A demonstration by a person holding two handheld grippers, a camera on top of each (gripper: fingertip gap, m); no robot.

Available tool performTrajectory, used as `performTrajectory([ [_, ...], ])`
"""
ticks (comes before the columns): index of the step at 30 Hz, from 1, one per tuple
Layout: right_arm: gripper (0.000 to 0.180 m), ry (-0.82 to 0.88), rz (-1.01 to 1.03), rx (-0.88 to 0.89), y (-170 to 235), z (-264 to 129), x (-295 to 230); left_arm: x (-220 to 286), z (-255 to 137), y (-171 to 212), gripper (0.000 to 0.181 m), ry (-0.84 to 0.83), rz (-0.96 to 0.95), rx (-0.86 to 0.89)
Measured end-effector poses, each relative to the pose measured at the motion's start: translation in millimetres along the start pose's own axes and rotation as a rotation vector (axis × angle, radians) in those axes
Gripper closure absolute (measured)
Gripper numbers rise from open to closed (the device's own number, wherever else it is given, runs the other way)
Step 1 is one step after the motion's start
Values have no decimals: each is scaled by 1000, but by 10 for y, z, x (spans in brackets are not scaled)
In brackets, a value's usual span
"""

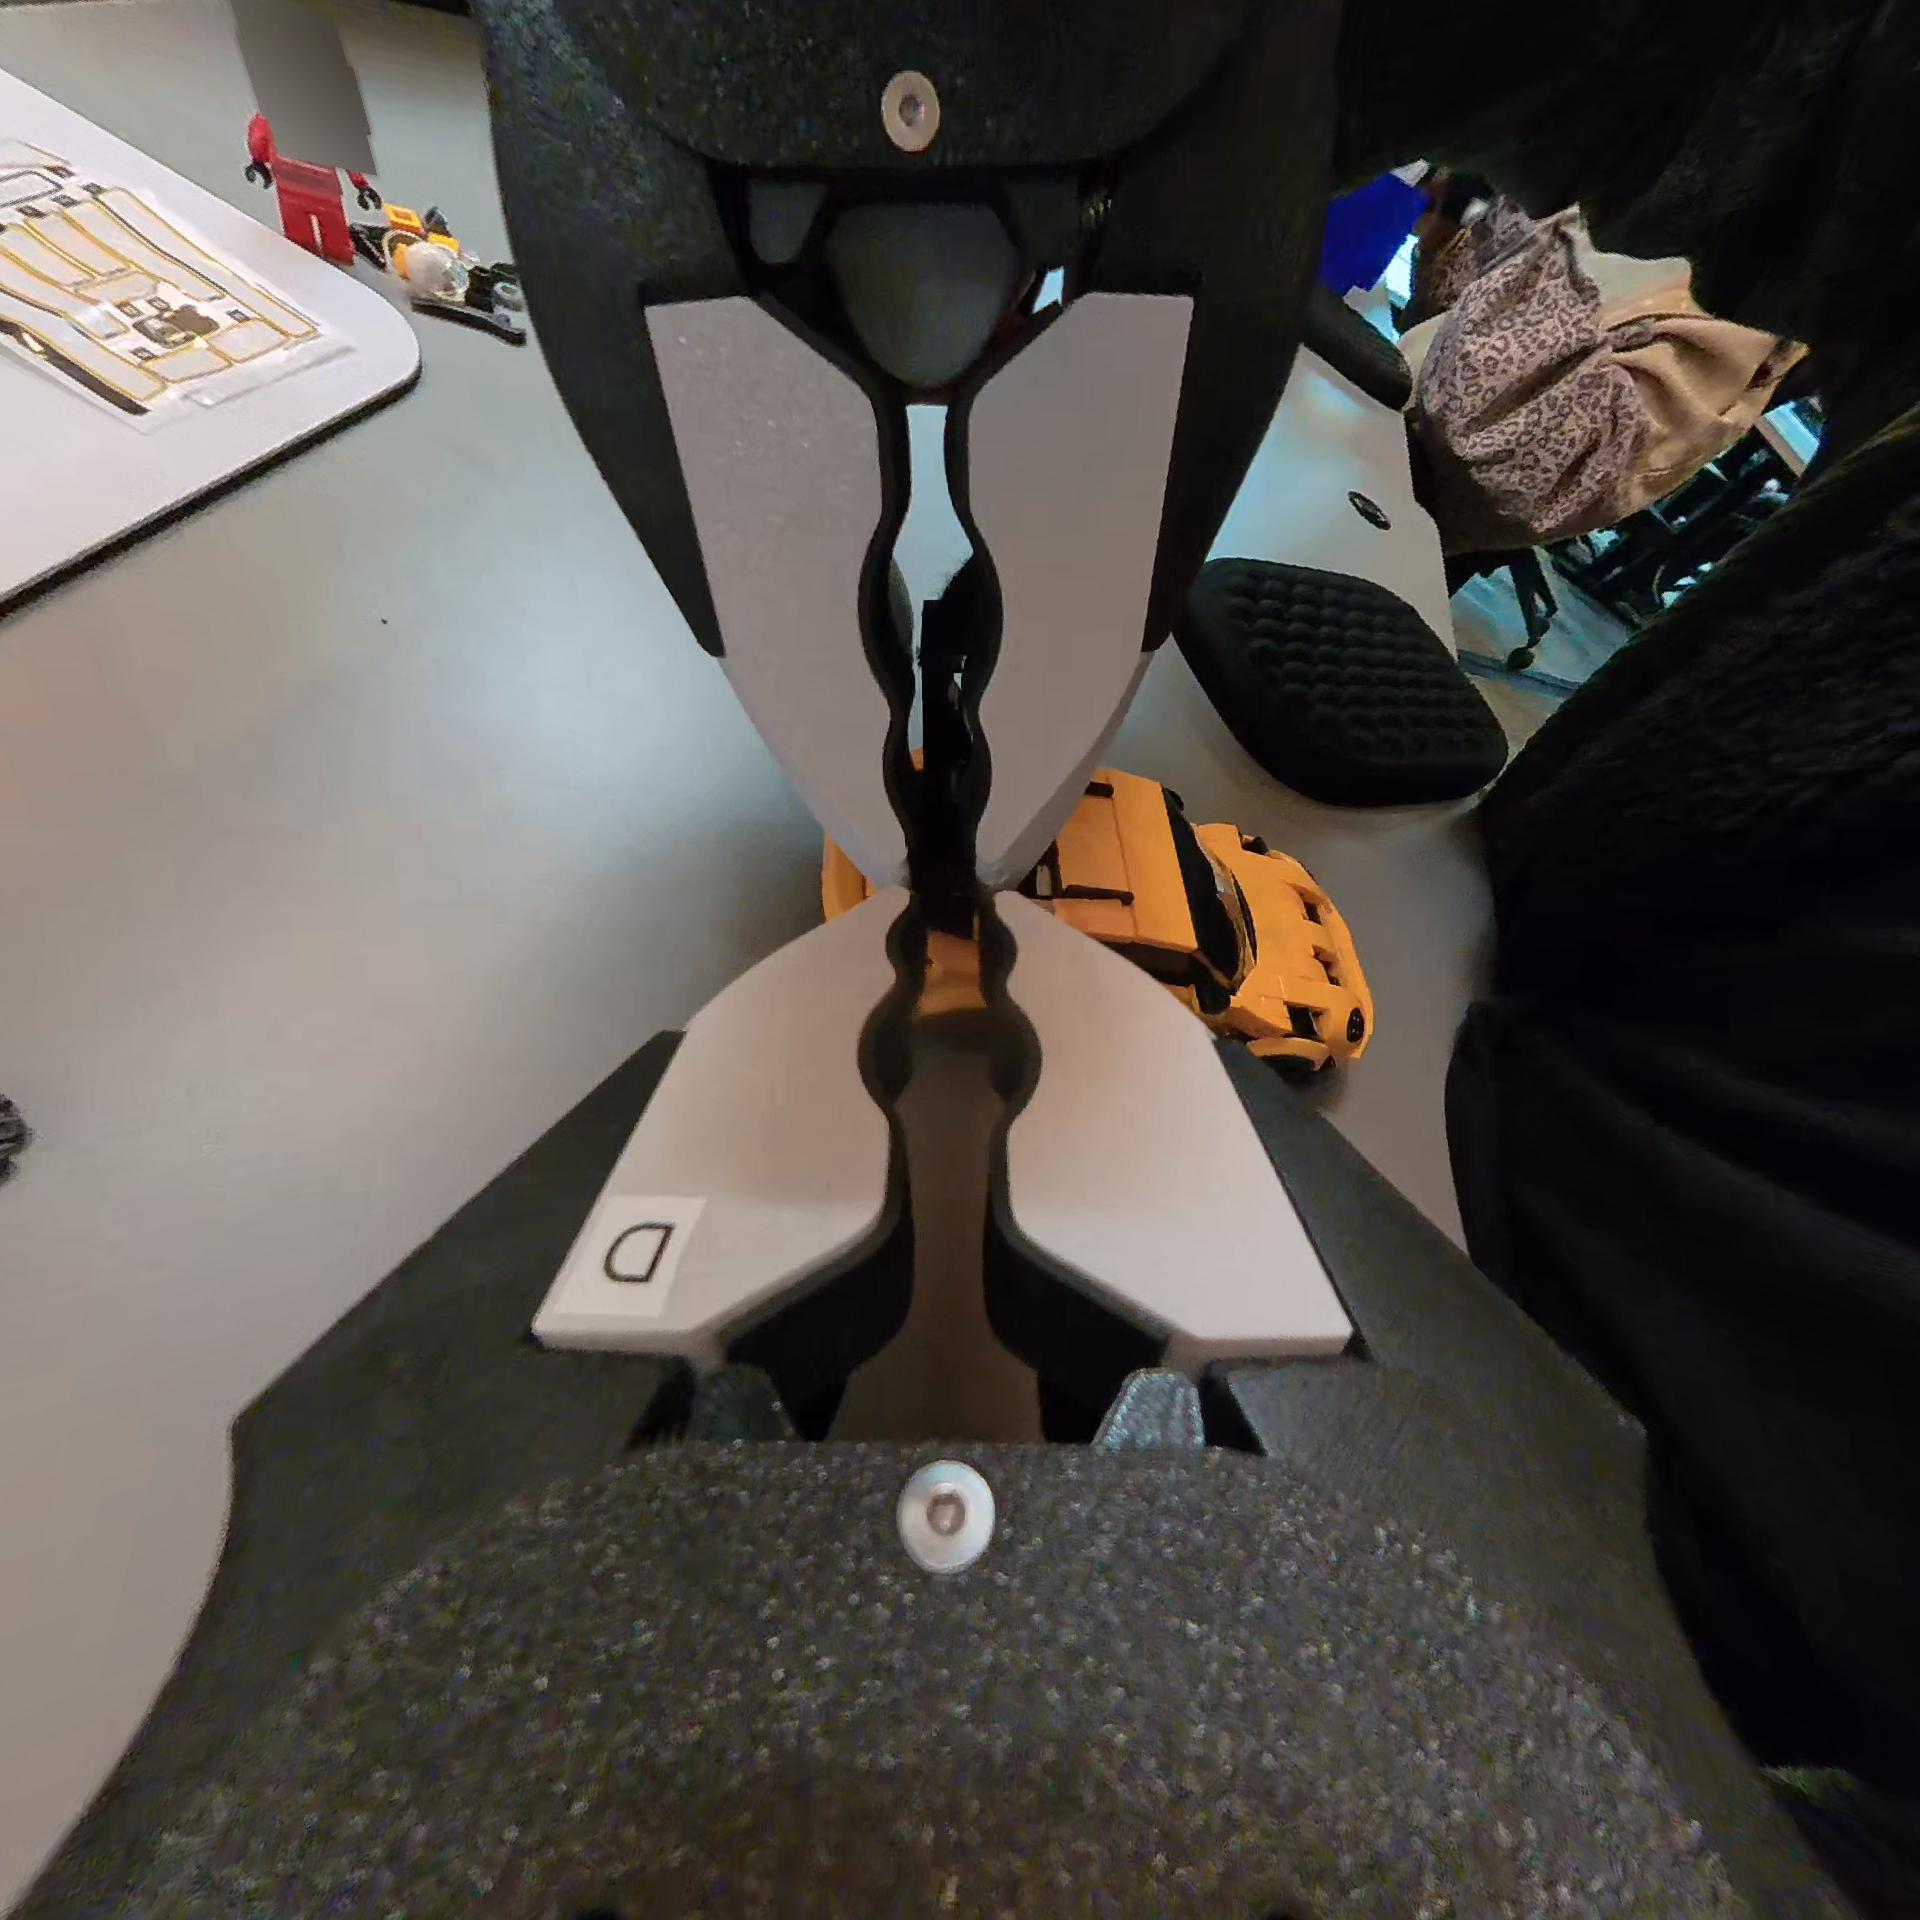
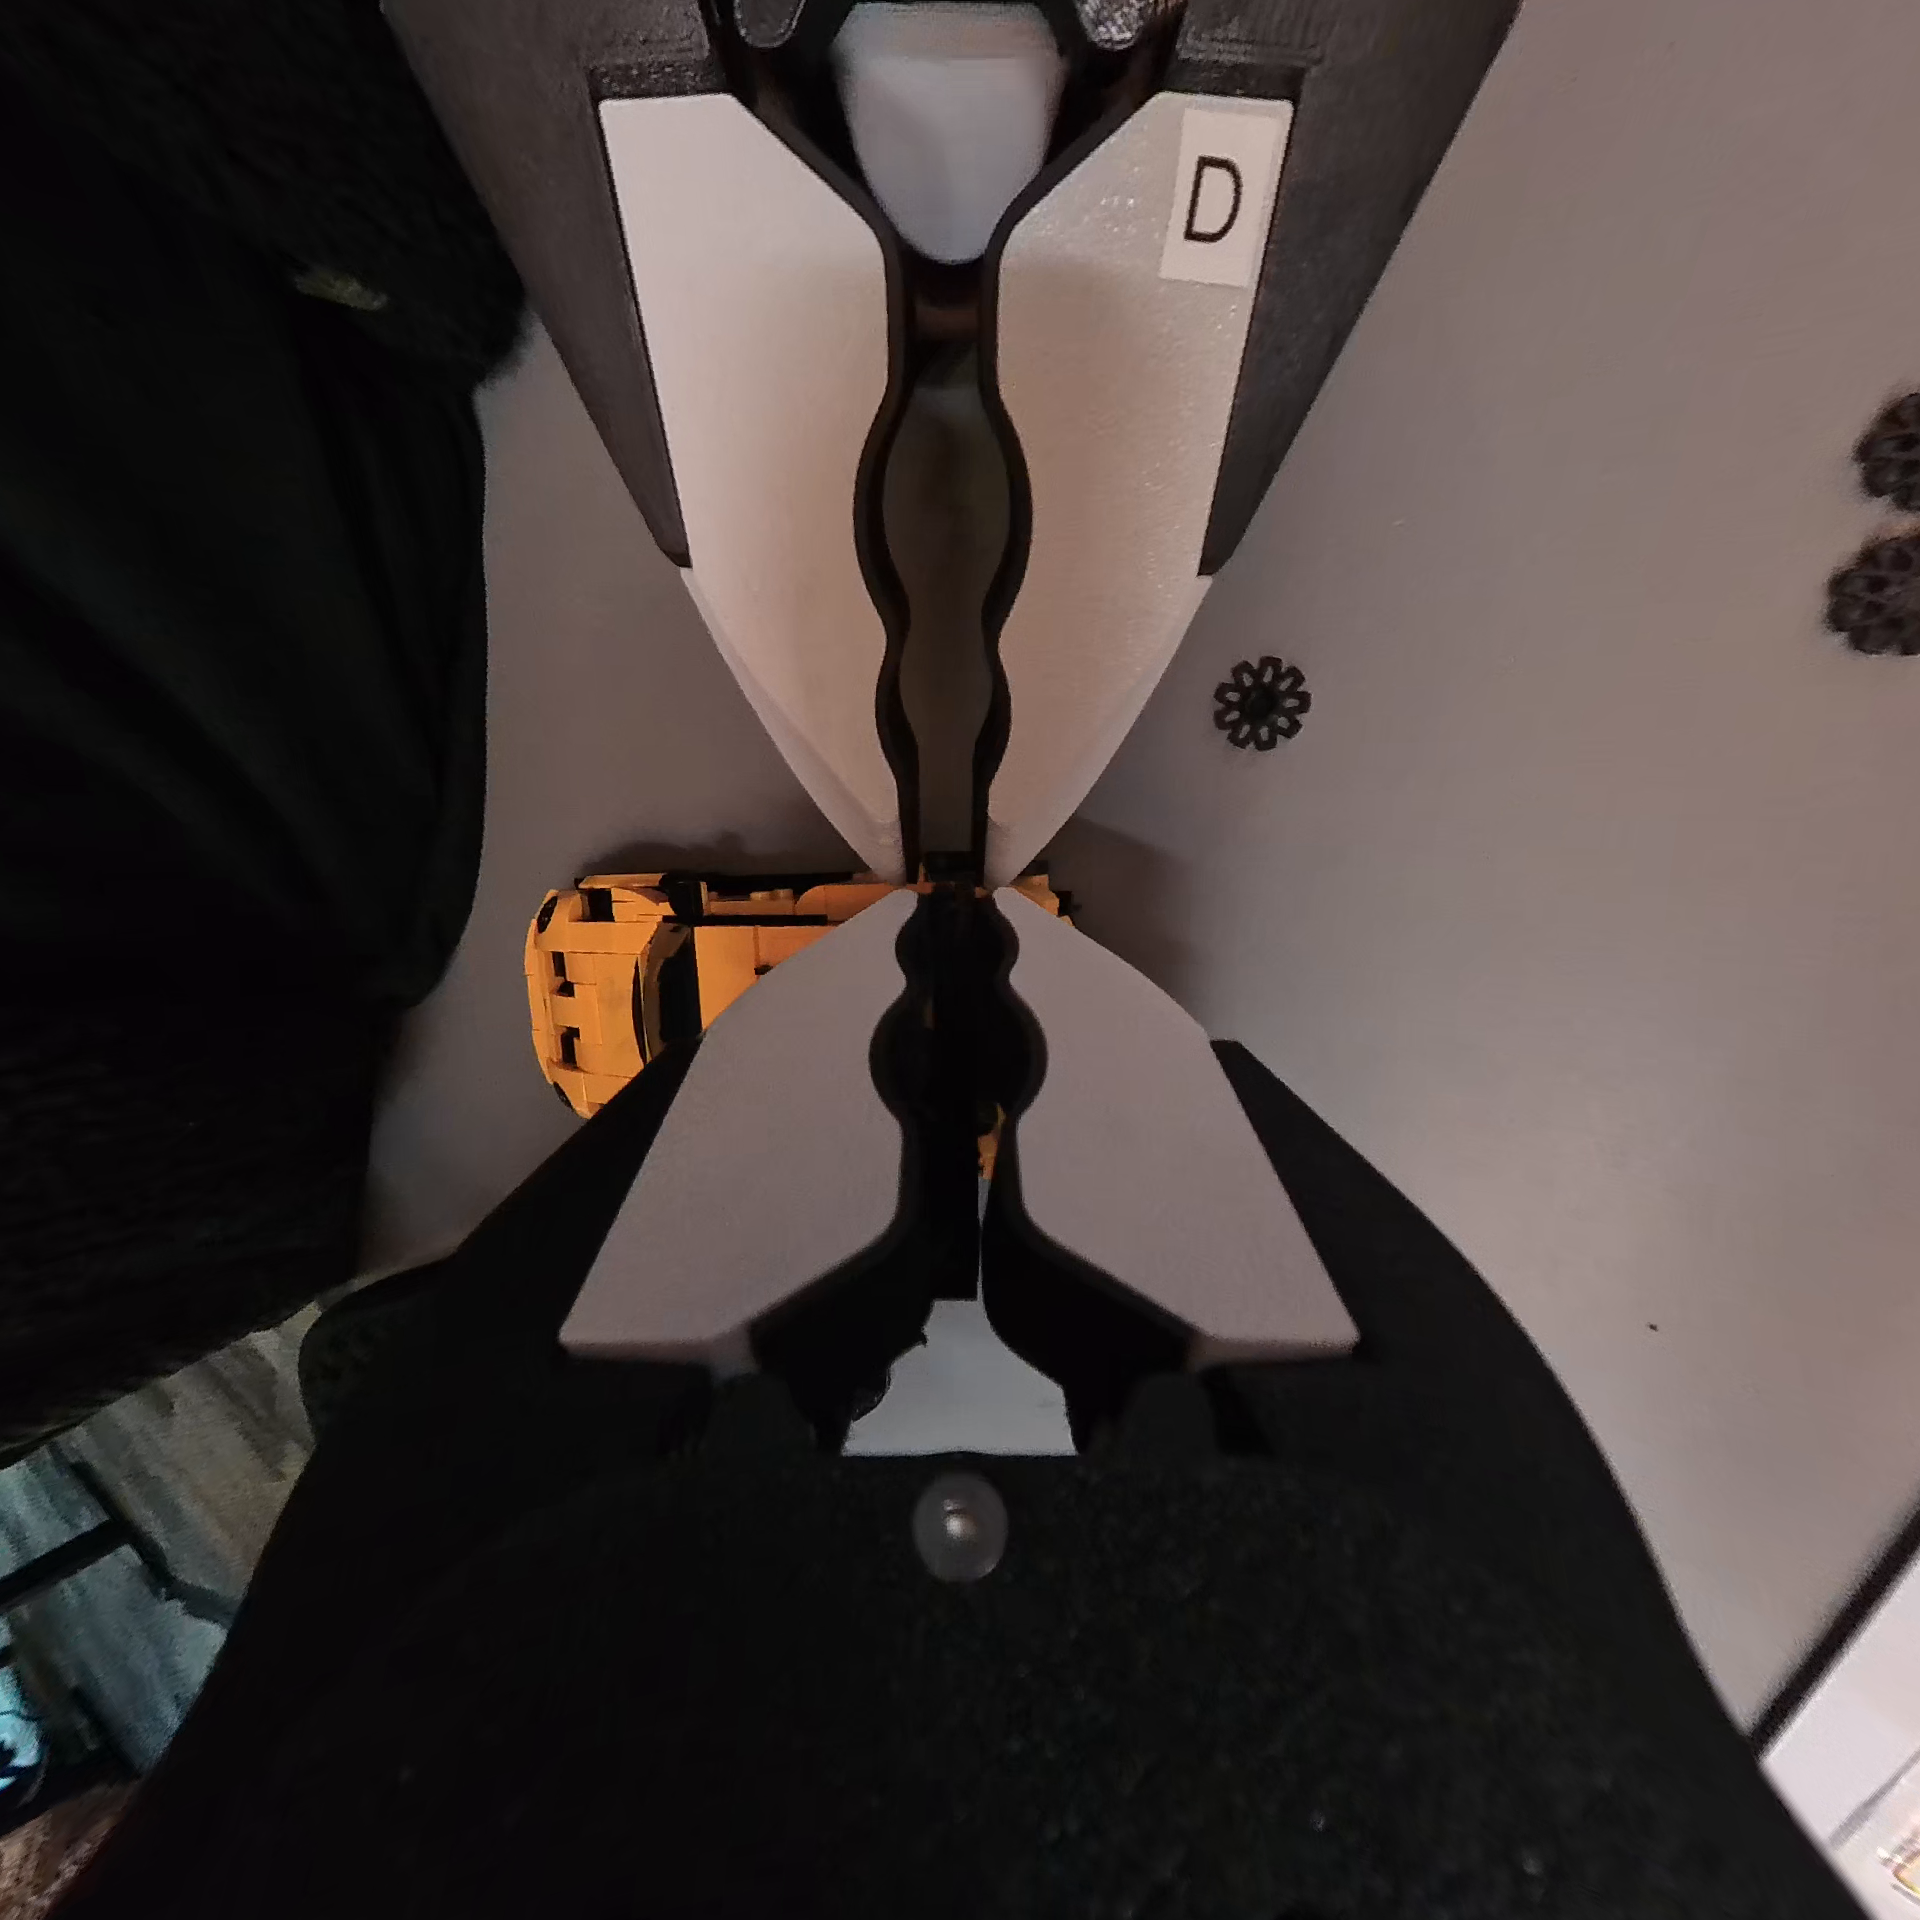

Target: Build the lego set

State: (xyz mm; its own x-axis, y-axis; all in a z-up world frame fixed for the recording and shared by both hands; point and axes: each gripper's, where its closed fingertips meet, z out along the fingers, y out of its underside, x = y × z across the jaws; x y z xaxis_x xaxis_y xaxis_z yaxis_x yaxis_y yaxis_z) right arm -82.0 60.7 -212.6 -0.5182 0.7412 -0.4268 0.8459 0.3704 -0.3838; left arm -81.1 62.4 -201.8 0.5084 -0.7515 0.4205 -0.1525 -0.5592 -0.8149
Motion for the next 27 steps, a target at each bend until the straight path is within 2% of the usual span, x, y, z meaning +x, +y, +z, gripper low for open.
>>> performTrajectory([
  [15,173,0,-2,16,5,2,-41,25,-6,-18,172,5,5,14],
  [21,166,4,-23,-20,6,7,-60,39,-11,21,171,8,16,-6],
  [27,173,0,-38,-34,4,19,-55,49,-1,28,173,6,25,-10],
])
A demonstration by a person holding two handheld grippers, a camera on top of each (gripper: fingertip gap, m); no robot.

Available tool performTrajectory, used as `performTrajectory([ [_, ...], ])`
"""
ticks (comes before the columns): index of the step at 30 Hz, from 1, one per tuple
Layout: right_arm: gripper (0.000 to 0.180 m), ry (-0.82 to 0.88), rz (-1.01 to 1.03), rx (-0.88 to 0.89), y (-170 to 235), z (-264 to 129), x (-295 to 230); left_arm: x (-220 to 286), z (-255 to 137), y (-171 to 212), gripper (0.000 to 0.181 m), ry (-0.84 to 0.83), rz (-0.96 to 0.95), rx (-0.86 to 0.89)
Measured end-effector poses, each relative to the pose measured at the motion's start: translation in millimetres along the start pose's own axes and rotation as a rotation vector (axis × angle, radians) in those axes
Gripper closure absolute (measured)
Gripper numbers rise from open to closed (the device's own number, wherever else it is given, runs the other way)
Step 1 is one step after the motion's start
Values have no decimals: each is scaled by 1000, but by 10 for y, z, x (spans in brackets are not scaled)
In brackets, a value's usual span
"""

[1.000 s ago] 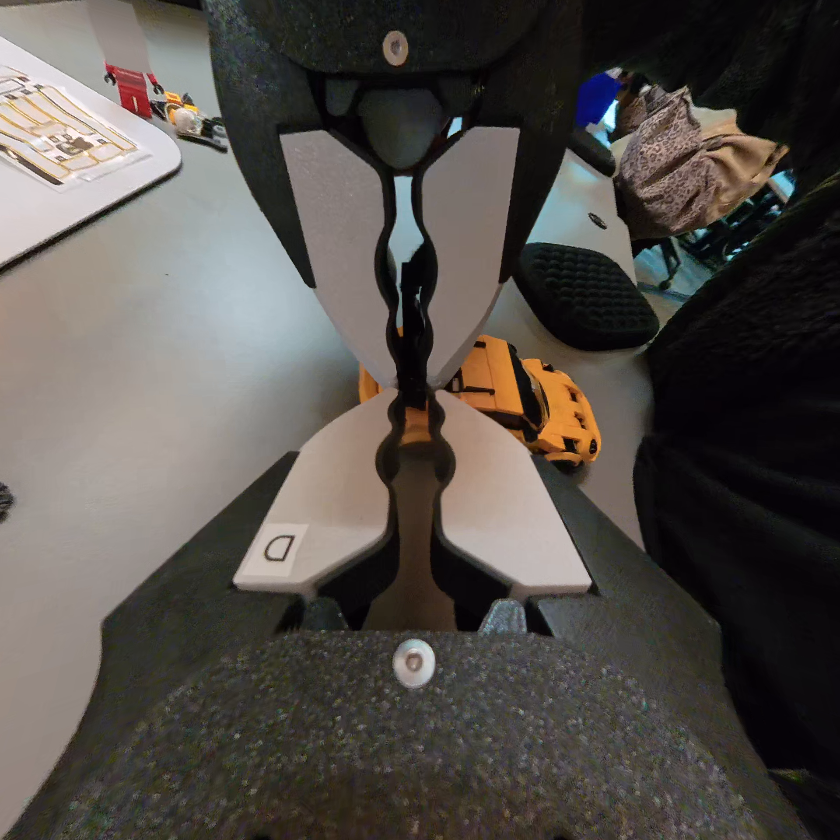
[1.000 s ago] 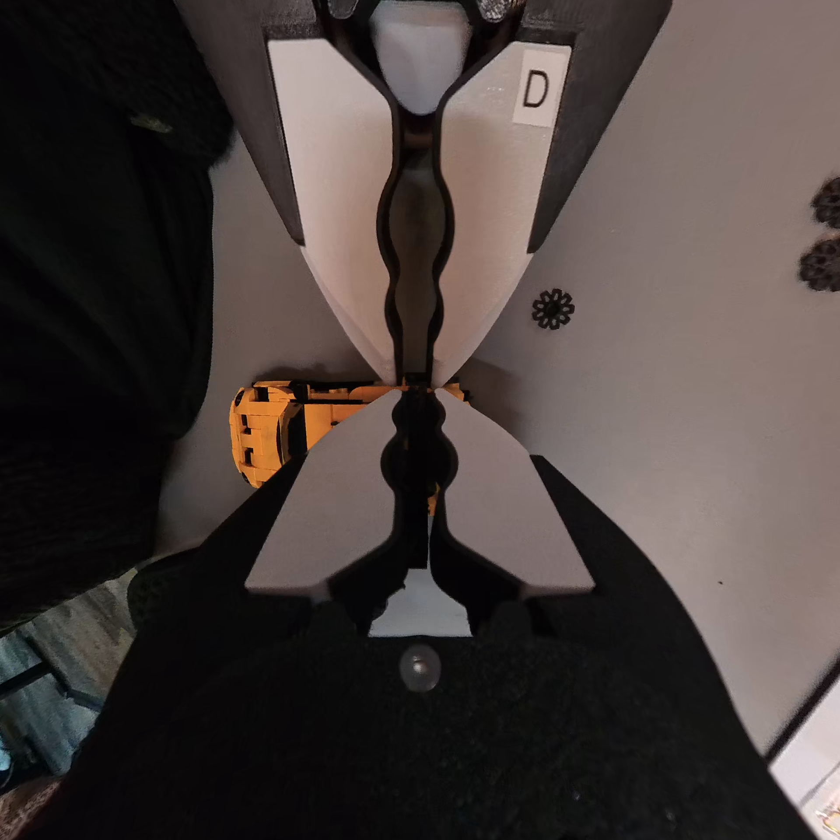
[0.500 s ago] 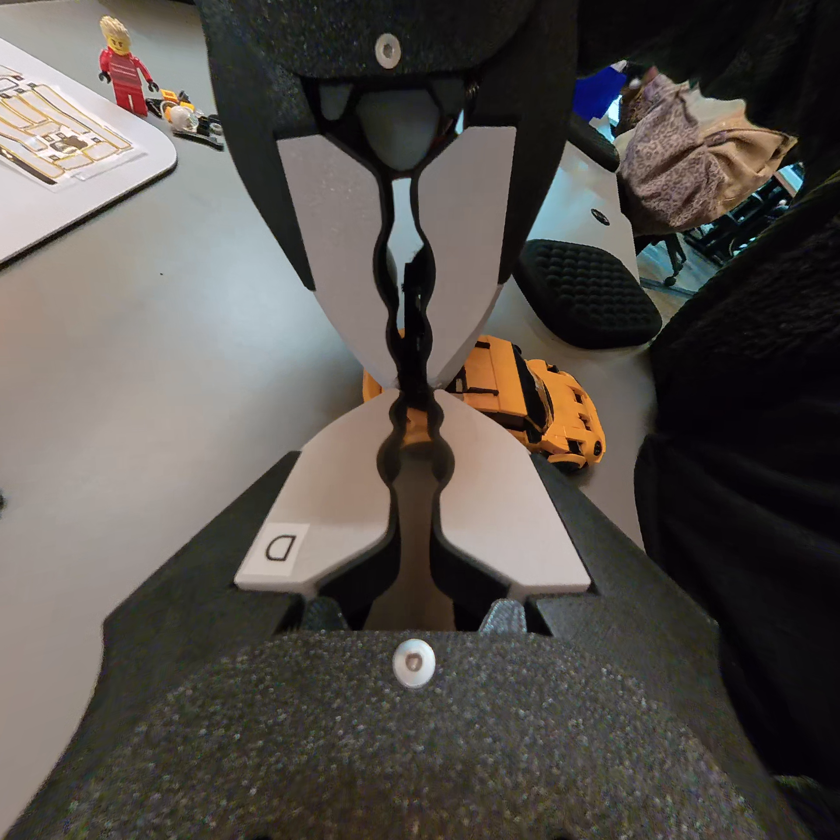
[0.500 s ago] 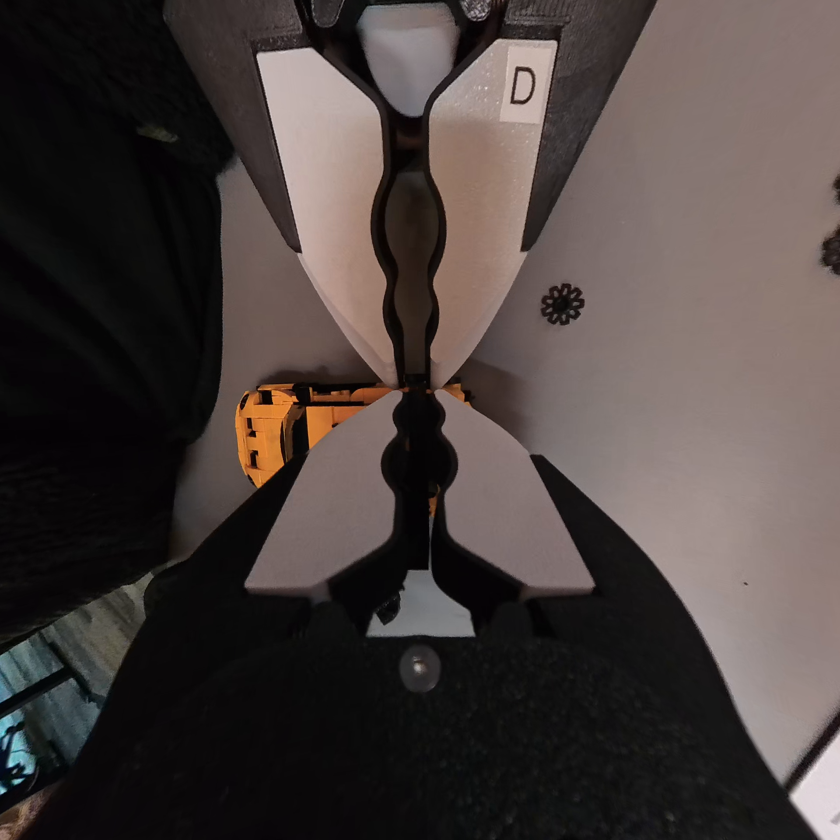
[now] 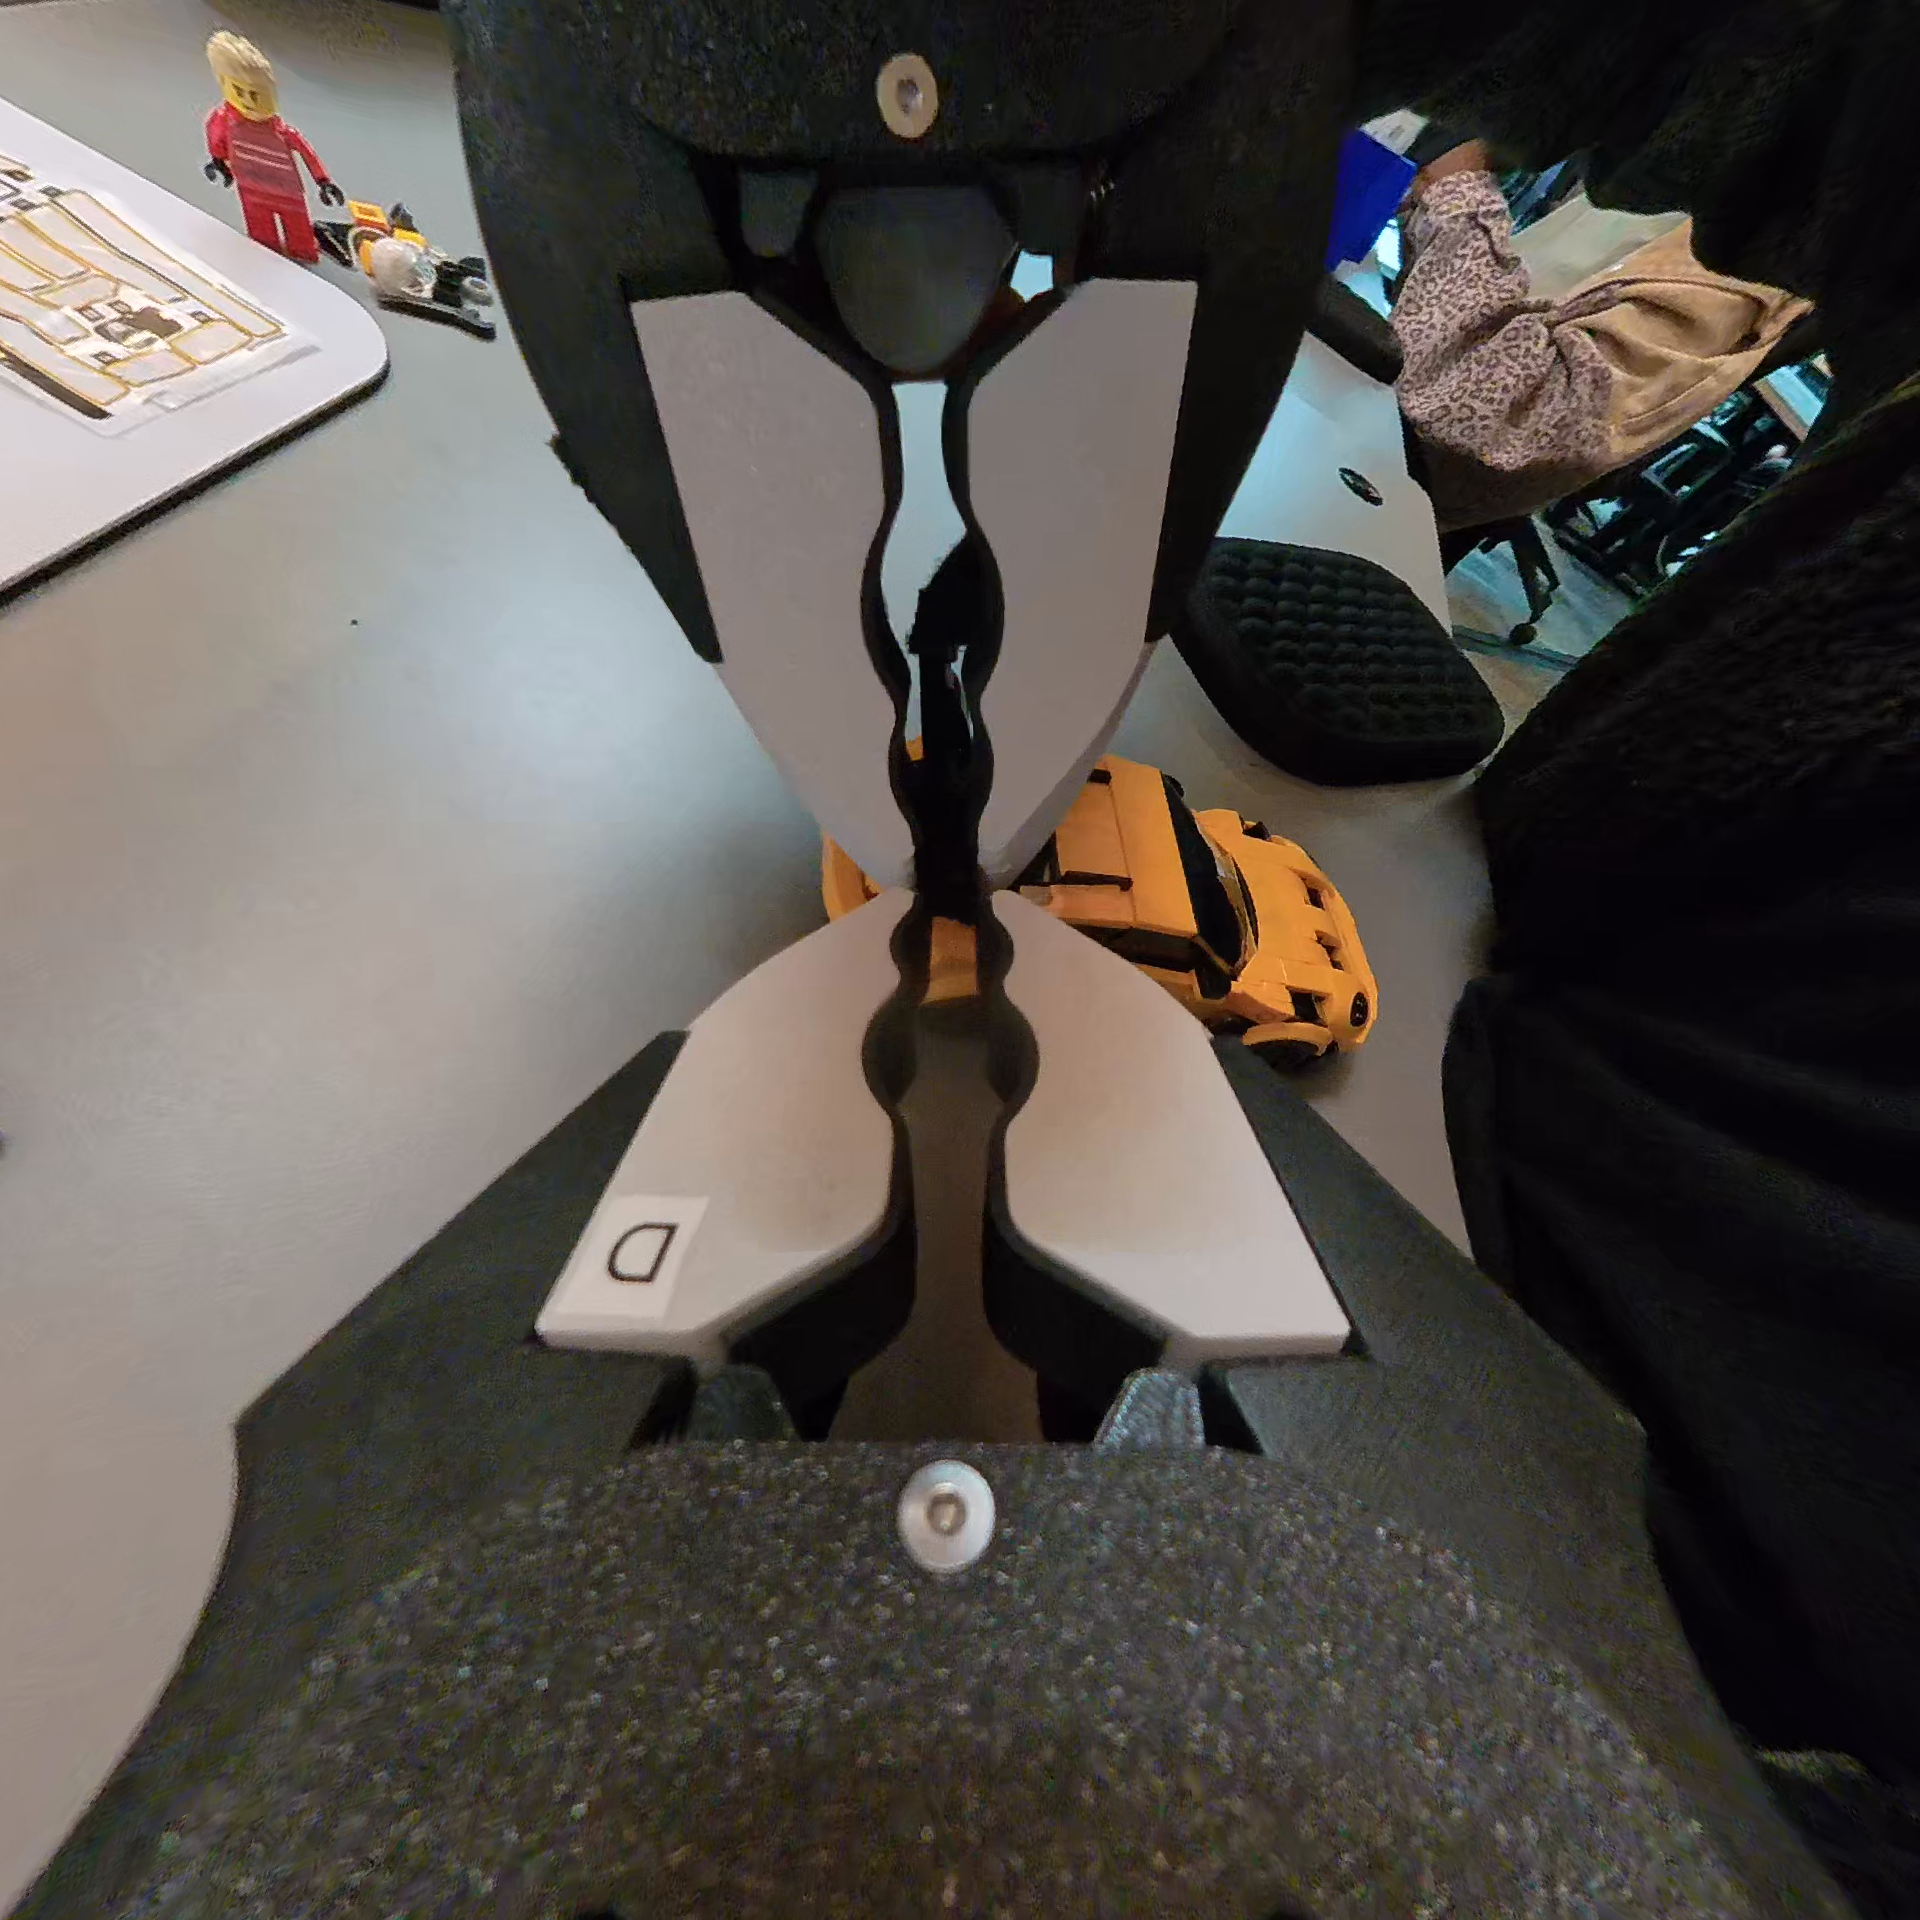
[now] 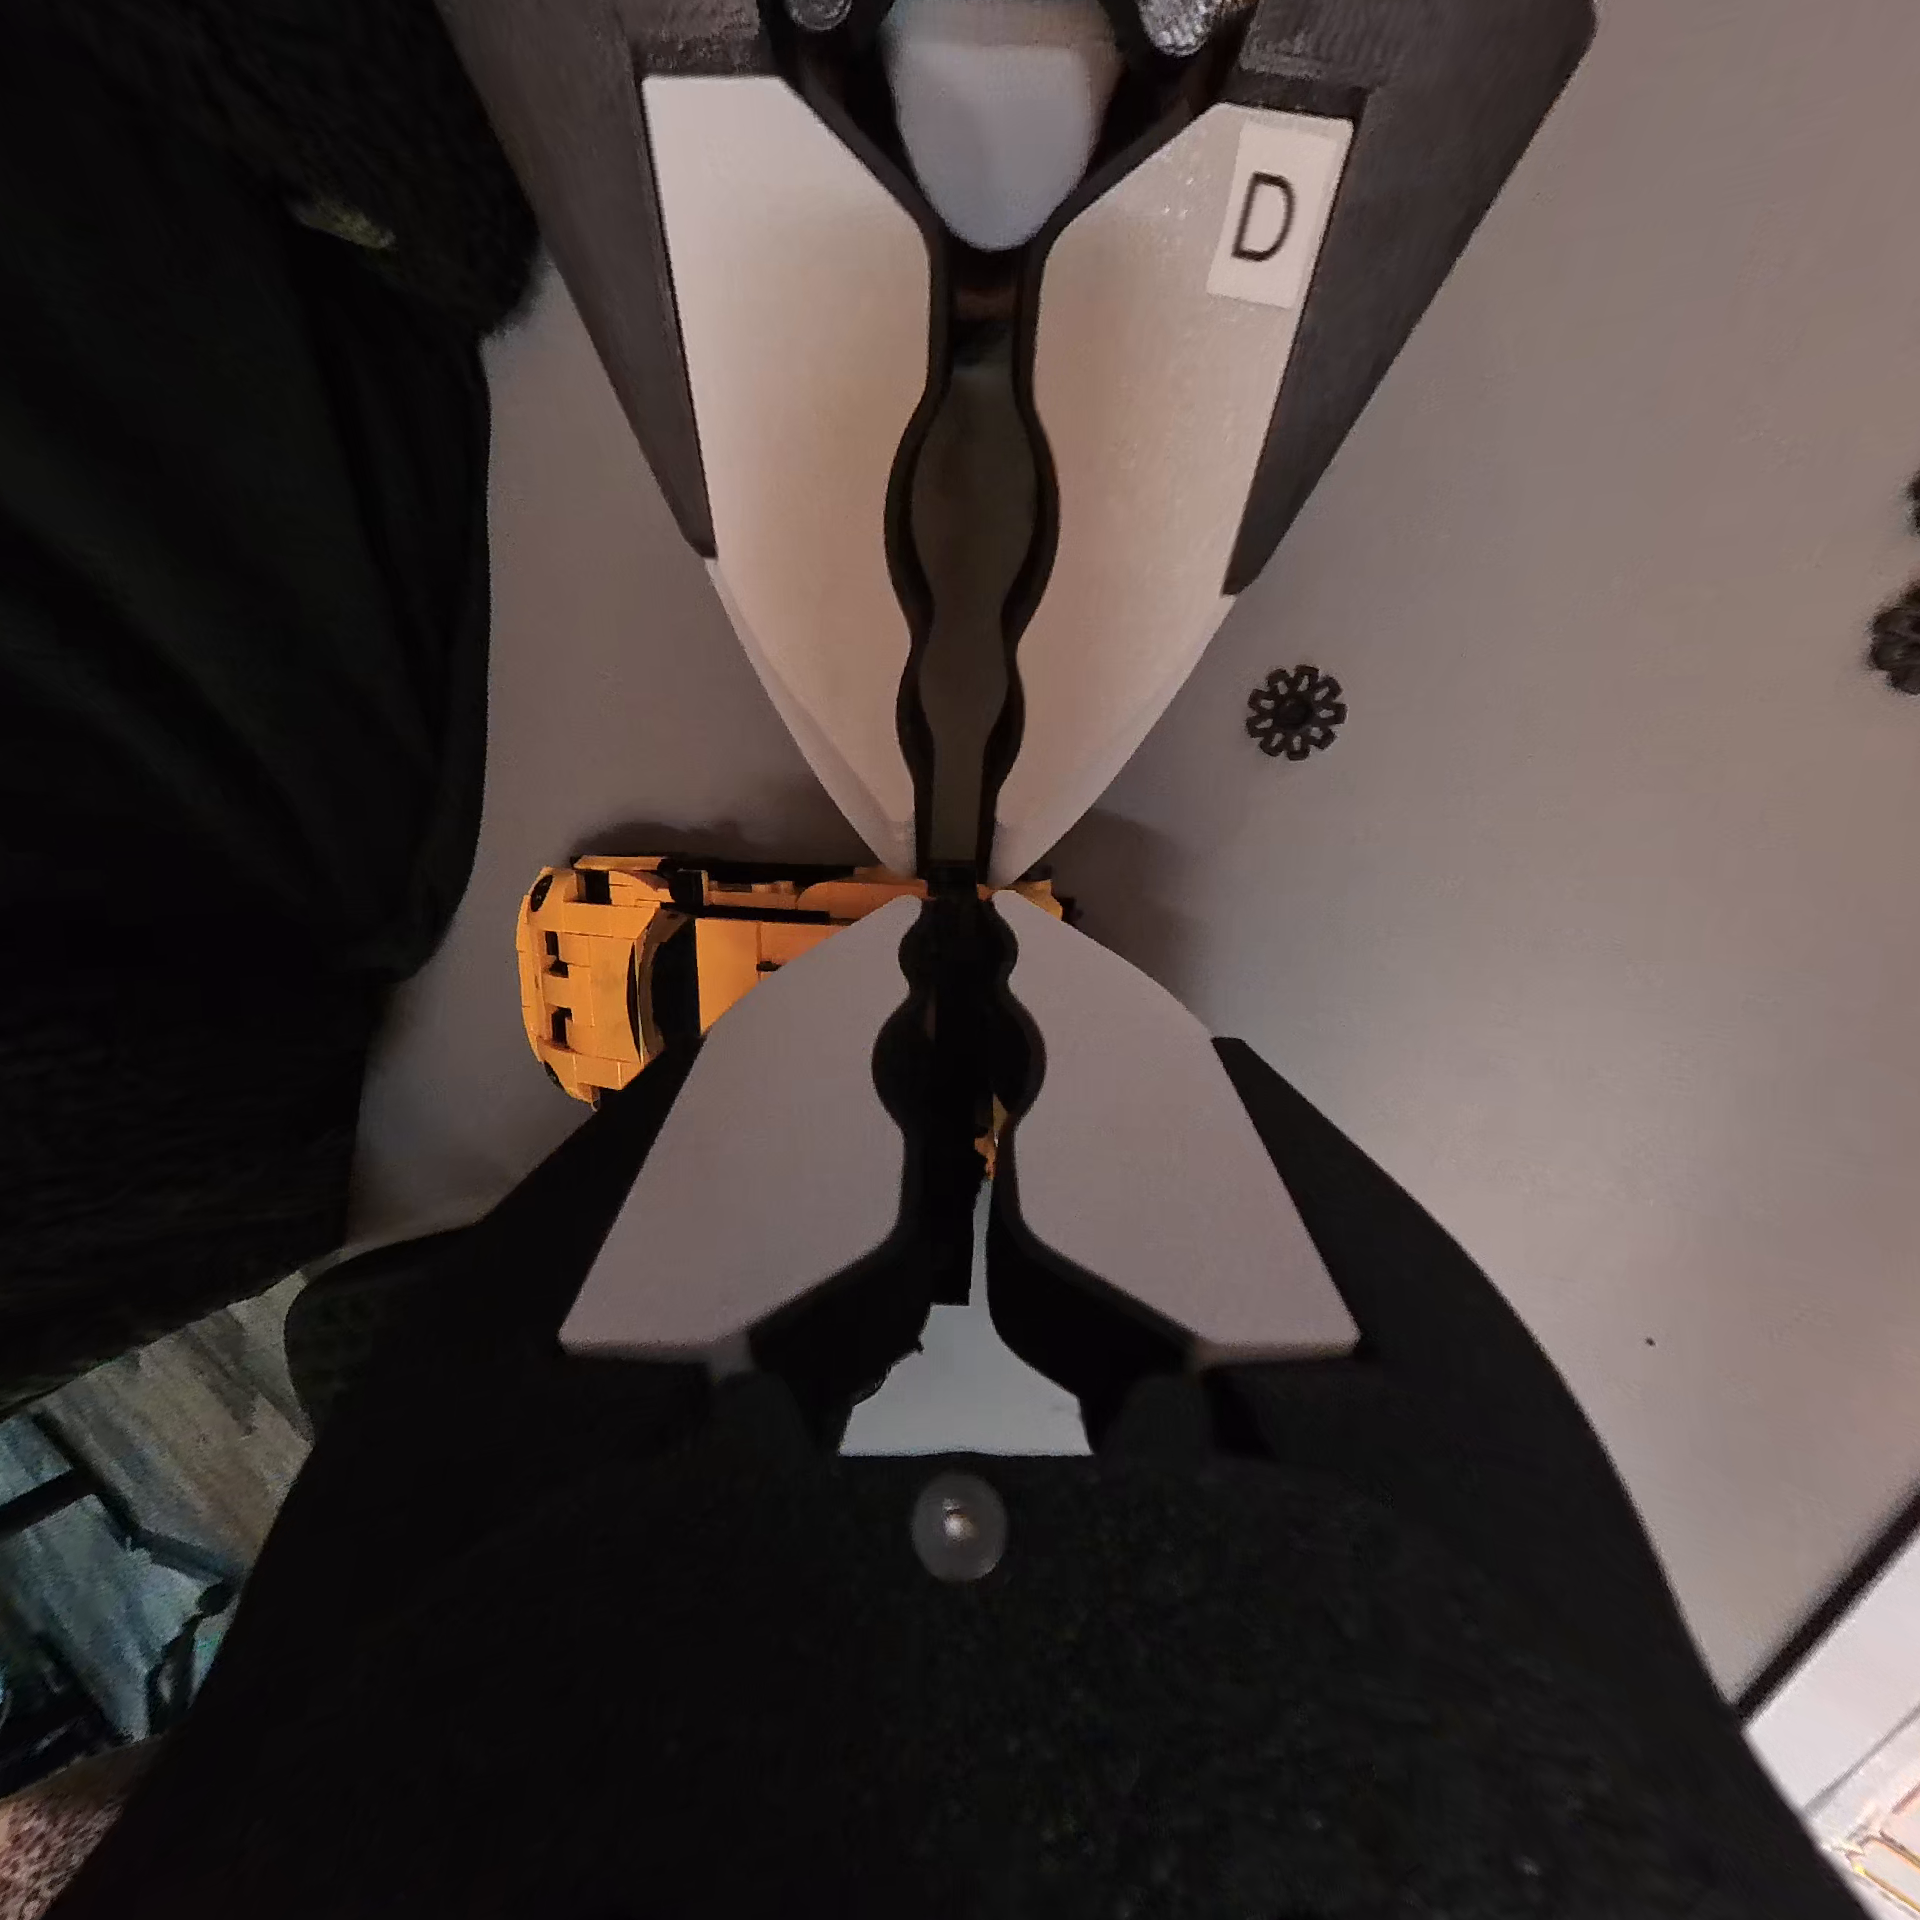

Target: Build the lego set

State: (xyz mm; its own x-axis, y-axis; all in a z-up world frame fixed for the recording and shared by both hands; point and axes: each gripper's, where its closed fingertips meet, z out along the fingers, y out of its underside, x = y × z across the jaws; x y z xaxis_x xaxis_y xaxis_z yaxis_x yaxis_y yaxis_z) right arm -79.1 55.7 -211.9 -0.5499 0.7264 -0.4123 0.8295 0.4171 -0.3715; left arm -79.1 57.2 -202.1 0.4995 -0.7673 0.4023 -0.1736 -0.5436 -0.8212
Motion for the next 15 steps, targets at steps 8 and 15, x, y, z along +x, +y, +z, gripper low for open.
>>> performTrajectory([
  [8,173,-14,55,5,4,1,17,-19,6,-1,172,-13,-7,-1],
  [15,151,43,38,69,-61,-76,24,-38,-30,-25,168,11,-58,30],
])
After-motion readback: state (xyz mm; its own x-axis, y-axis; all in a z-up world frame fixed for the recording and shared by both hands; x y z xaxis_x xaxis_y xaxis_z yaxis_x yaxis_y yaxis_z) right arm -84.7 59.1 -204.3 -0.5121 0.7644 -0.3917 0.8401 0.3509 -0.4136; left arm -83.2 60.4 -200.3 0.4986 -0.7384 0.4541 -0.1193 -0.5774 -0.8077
